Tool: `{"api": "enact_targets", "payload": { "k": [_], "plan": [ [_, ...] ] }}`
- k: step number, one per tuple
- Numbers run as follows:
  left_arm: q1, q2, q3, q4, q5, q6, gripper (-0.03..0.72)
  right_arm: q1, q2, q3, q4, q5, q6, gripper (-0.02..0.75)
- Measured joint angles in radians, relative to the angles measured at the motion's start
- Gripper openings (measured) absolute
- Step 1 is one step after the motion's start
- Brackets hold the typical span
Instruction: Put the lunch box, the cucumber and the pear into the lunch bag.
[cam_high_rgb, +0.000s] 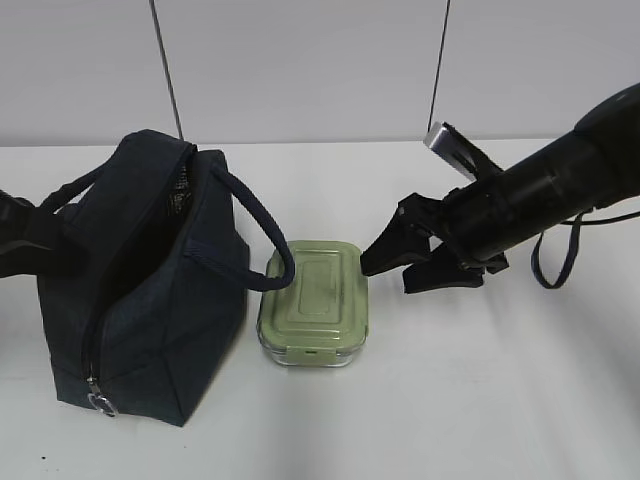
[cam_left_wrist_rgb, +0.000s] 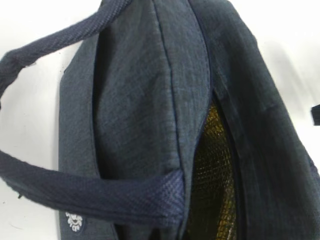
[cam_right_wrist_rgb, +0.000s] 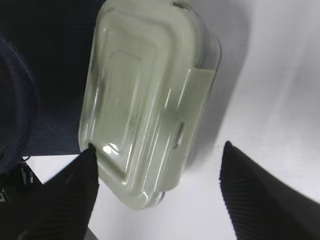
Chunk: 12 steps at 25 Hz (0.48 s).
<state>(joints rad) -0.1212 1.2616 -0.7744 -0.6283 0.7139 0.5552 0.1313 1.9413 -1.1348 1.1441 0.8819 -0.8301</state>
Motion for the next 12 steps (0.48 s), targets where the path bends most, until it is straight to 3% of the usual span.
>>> {"api": "enact_targets", "payload": {
  "k": [6,12],
  "plan": [
    [0.0,0.0,0.0,0.0,0.0,0.0,-0.019,0.0,0.079,0.001,0.187,0.0,-0.148,0.592],
    [0.0,0.0,0.0,0.0,0.0,0.0,-0.019,0.0,0.127,0.001,0.261,-0.004,-0.206,0.592]
  ]
}}
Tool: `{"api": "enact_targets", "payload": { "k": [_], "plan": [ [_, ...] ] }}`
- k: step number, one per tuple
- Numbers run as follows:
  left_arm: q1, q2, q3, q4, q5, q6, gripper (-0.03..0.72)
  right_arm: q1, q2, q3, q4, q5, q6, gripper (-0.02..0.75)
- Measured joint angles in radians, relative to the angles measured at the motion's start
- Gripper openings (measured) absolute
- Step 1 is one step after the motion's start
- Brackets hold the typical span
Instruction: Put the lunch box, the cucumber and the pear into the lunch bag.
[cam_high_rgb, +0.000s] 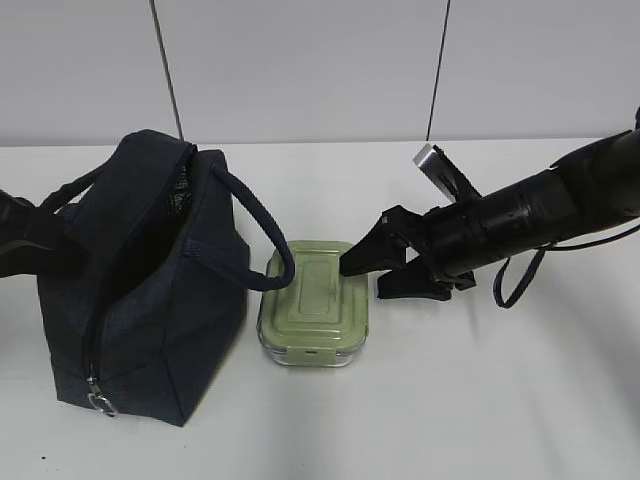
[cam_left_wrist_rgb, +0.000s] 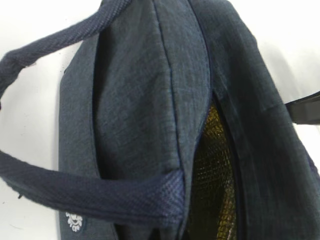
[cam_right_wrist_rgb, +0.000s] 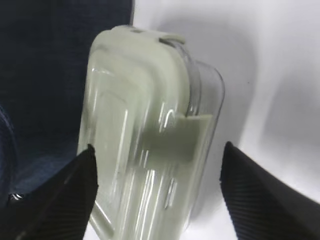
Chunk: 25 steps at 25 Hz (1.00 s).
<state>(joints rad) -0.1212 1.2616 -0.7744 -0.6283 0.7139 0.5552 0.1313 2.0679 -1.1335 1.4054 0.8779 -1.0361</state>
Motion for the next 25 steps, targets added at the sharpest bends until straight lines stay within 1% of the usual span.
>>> {"api": "enact_targets", "payload": {
  "k": [6,12,13,14,16,17,18,22,25],
  "plan": [
    [0.0,0.0,0.0,0.0,-0.002,0.0,-0.019,0.0,0.049,0.0,0.064,0.022,-0.052,0.592],
    [0.0,0.0,0.0,0.0,-0.007,0.0,-0.019,0.022,0.068,0.0,0.092,0.025,-0.094,0.589],
    [0.0,0.0,0.0,0.0,-0.007,0.0,-0.019,0.027,0.077,0.0,0.092,0.025,-0.094,0.575],
    [0.0,0.0,0.0,0.0,-0.007,0.0,-0.019,0.029,0.087,0.0,0.099,0.031,-0.096,0.54],
    [0.0,0.0,0.0,0.0,-0.008,0.0,-0.019,0.029,0.088,0.0,0.117,0.047,-0.096,0.393],
    [0.0,0.0,0.0,0.0,-0.009,0.0,-0.019,0.029,0.088,0.0,0.121,0.051,-0.094,0.351],
    [0.0,0.0,0.0,0.0,-0.009,0.0,-0.019,0.029,0.088,0.0,0.121,0.054,-0.094,0.331],
    [0.0,0.0,0.0,0.0,-0.01,0.0,-0.019,0.022,0.08,0.0,0.114,0.053,-0.09,0.329],
    [0.0,0.0,0.0,0.0,-0.01,0.0,-0.019,0.006,0.048,0.0,0.073,0.036,-0.083,0.325]
  ]
}}
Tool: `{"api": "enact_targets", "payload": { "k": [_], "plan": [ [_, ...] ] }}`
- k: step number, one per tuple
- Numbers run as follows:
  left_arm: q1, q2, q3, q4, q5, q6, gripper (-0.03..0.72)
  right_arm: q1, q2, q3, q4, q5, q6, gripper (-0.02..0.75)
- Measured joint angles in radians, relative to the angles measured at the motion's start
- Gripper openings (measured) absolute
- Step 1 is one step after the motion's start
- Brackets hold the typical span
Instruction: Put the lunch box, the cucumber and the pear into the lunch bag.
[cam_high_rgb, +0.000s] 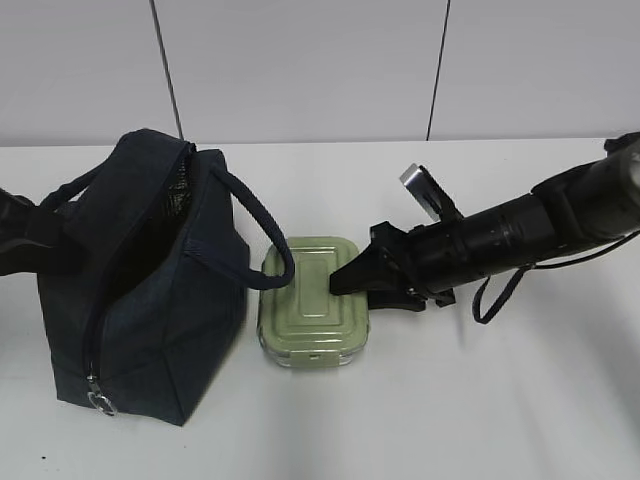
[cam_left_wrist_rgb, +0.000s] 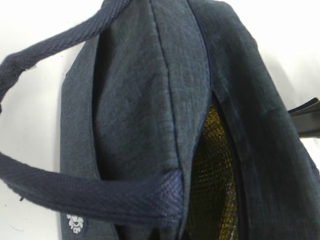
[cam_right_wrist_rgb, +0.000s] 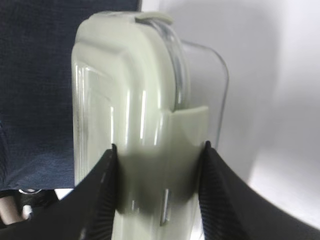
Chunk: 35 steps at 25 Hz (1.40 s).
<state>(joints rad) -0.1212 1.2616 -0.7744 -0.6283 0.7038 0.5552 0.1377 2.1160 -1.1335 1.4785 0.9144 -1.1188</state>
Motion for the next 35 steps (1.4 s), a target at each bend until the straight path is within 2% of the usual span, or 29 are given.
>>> {"api": "enact_targets", "payload": {
  "k": [8,15,18,22,26,29,32,35],
  "plan": [
    [0.0,0.0,0.0,0.0,0.0,0.0,-0.019,-0.075,-0.216,0.005,-0.172,-0.039,0.141,0.323],
    [0.0,0.0,0.0,0.0,0.0,0.0,-0.019,-0.053,-0.409,-0.132,-0.281,-0.001,0.271,0.319],
    [0.0,0.0,0.0,0.0,0.0,0.0,-0.019,0.0,-0.42,-0.223,-0.288,0.015,0.325,0.319],
    [0.0,0.0,0.0,0.0,0.0,0.0,-0.019,0.173,-0.378,-0.333,-0.295,0.008,0.391,0.319],
    [0.0,0.0,0.0,0.0,0.0,0.0,-0.019,0.32,-0.298,-0.378,-0.326,-0.069,0.451,0.319],
    [0.0,0.0,0.0,0.0,0.001,0.0,-0.019,0.365,-0.255,-0.378,-0.352,-0.12,0.475,0.319],
    [0.0,0.0,0.0,0.0,-0.001,0.0,-0.019,0.372,-0.237,-0.381,-0.461,-0.142,0.561,0.319],
    [0.0,0.0,0.0,-0.001,-0.001,0.0,-0.019,0.372,-0.237,-0.385,-0.726,-0.14,0.771,0.319]
  ]
}}
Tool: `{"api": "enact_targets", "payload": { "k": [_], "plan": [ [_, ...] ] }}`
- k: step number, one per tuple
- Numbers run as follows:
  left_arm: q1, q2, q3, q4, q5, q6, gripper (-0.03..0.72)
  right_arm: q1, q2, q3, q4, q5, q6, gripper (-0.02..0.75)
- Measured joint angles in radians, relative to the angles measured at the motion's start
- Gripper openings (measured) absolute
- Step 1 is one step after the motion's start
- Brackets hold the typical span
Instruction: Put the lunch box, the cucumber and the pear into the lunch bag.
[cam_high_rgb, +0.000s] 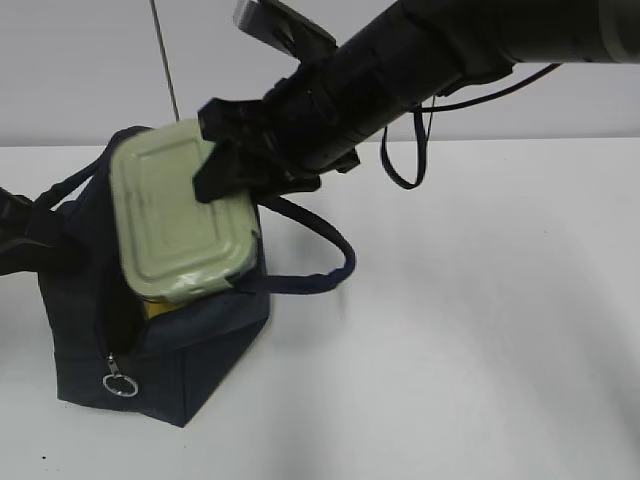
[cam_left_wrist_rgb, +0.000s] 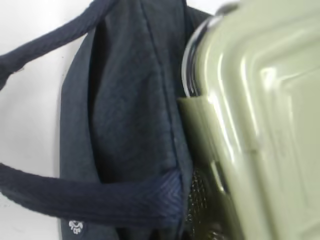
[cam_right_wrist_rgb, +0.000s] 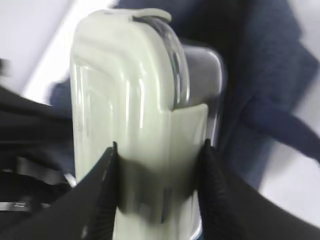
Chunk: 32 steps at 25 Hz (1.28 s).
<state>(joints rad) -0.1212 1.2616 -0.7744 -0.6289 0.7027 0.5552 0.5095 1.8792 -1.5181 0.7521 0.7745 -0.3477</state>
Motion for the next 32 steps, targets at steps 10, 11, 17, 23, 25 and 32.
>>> {"api": "enact_targets", "payload": {
  "k": [10,11,17,23,25,32],
  "plan": [
    [-0.001,0.0,0.0,-0.018,0.003,0.0,-0.019,0.068,0.101,-0.075,-0.159,0.008,0.174,0.318],
    [-0.001,0.0,0.0,-0.018,0.006,0.0,-0.019,0.079,0.122,-0.095,-0.152,0.008,0.174,0.318],
    [-0.001,0.0,0.0,-0.017,0.008,0.0,-0.019,0.117,0.197,-0.194,-0.116,0.043,0.164,0.345],
    [-0.001,0.0,0.0,-0.017,0.007,0.0,-0.019,0.119,0.213,-0.259,-0.074,0.128,0.097,0.572],
    [-0.001,0.0,0.0,-0.017,0.007,0.0,-0.019,0.119,0.211,-0.29,-0.077,0.151,0.083,0.588],
    [-0.001,0.0,0.0,-0.016,0.007,0.0,-0.019,0.12,0.128,-0.447,-0.297,0.231,0.162,0.582]
  ]
}}
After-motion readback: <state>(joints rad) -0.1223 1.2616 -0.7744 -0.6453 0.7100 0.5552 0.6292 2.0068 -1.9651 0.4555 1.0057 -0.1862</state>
